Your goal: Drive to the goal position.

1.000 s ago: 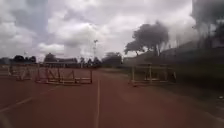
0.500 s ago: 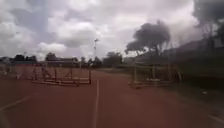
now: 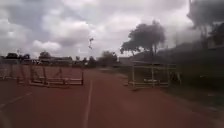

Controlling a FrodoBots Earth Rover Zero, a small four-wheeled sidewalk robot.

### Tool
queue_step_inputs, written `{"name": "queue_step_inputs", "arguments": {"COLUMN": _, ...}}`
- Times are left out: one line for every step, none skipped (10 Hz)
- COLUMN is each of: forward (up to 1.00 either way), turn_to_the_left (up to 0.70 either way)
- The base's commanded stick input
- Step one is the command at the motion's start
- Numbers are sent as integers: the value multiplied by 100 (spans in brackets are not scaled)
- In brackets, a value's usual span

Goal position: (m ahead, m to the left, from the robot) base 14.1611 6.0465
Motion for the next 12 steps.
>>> {"name": "queue_step_inputs", "arguments": {"forward": 70, "turn_to_the_left": 0}}
{"name": "queue_step_inputs", "arguments": {"forward": 70, "turn_to_the_left": 0}}
{"name": "queue_step_inputs", "arguments": {"forward": 70, "turn_to_the_left": 0}}
{"name": "queue_step_inputs", "arguments": {"forward": 70, "turn_to_the_left": 0}}
{"name": "queue_step_inputs", "arguments": {"forward": 70, "turn_to_the_left": 0}}
{"name": "queue_step_inputs", "arguments": {"forward": 70, "turn_to_the_left": 0}}
{"name": "queue_step_inputs", "arguments": {"forward": 70, "turn_to_the_left": 0}}
{"name": "queue_step_inputs", "arguments": {"forward": 70, "turn_to_the_left": 0}}
{"name": "queue_step_inputs", "arguments": {"forward": 70, "turn_to_the_left": 0}}
{"name": "queue_step_inputs", "arguments": {"forward": 70, "turn_to_the_left": 0}}
{"name": "queue_step_inputs", "arguments": {"forward": 70, "turn_to_the_left": 0}}
{"name": "queue_step_inputs", "arguments": {"forward": 70, "turn_to_the_left": 0}}
